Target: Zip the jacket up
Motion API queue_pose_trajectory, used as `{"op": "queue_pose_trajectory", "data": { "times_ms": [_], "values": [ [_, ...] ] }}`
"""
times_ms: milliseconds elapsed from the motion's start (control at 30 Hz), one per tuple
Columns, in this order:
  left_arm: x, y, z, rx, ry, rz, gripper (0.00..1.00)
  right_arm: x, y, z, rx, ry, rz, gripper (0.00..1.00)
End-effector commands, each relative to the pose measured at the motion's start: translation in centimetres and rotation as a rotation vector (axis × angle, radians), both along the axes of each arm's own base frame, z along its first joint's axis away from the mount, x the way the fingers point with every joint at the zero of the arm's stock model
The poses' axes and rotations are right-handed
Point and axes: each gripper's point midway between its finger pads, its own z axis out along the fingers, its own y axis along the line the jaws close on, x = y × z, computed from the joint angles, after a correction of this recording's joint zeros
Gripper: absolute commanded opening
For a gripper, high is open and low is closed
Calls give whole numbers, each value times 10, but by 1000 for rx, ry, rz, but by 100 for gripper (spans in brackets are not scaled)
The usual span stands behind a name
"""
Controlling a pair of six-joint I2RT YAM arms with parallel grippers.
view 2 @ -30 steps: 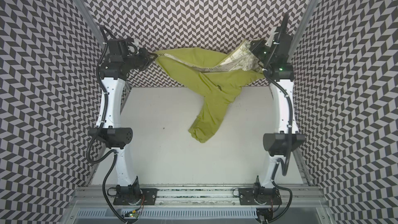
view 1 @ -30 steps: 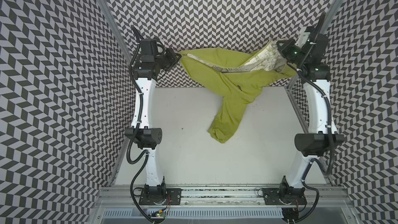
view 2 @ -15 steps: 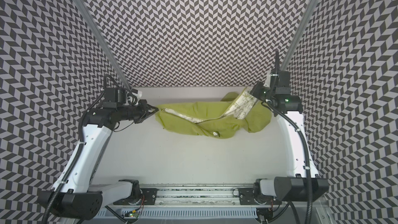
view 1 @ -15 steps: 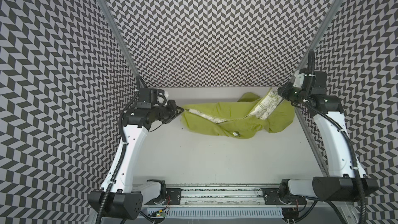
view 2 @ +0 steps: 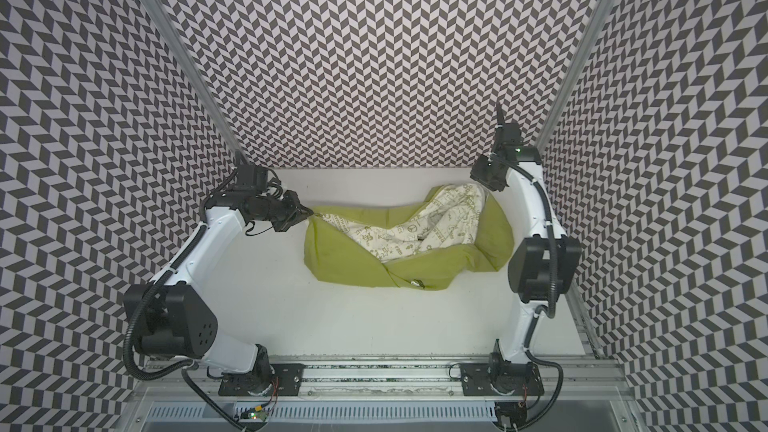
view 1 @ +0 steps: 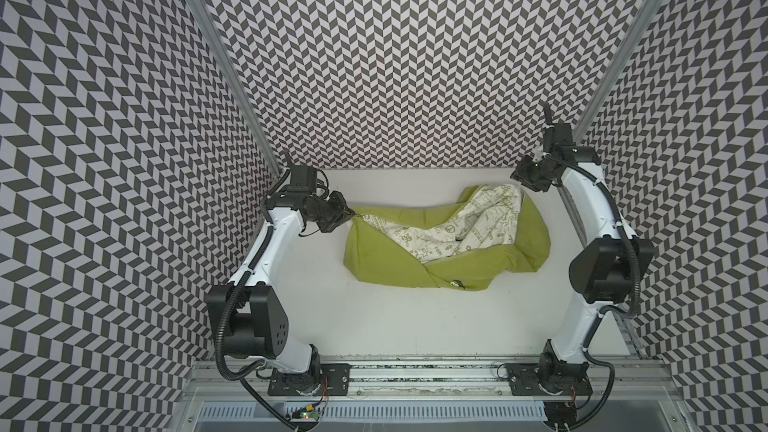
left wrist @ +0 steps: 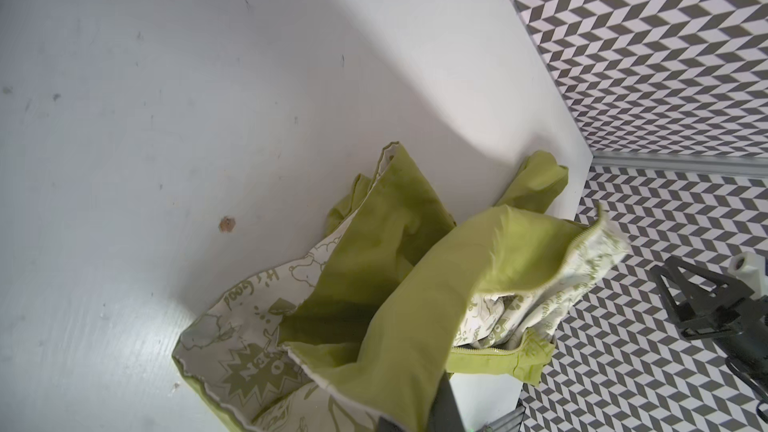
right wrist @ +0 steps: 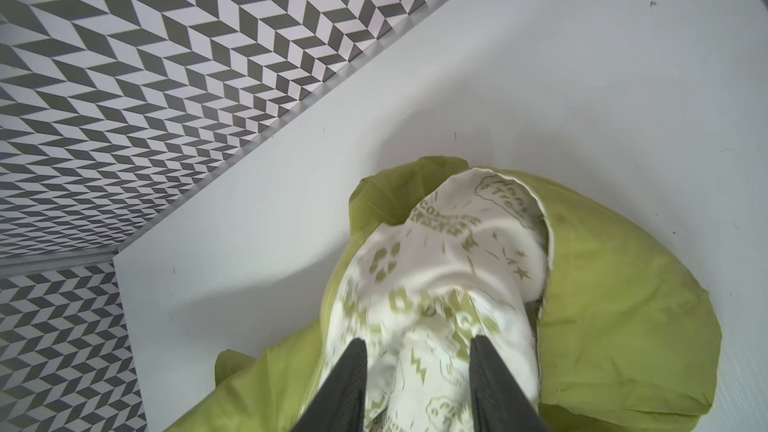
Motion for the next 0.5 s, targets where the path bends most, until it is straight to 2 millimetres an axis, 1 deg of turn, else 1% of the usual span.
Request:
{"op": "queue_pose_trajectory", "data": {
  "times_ms": [0, 67, 133, 267, 367, 467],
  "values": [
    [-2, 1, 7, 3, -39, -13, 0, -41, 7, 3, 11, 54, 34, 44],
    [-12, -2, 3, -14, -32, -21, 0, -56, 13, -3, 34, 19, 41, 44],
    [-24, -4, -3, -28, -18, -26, 0, -72, 22, -11, 62, 1, 67, 44],
    [-46, -8, -18, -56, 20, -40, 0, -102, 42, -42, 75, 58, 138, 44],
    [-55, -11, -29, -74, 45, -46, 0, -114, 60, -65, 81, 113, 192, 45],
    [-59, -12, -34, -81, 55, -55, 0, -121, 82, -80, 68, 158, 257, 46]
  ]
}}
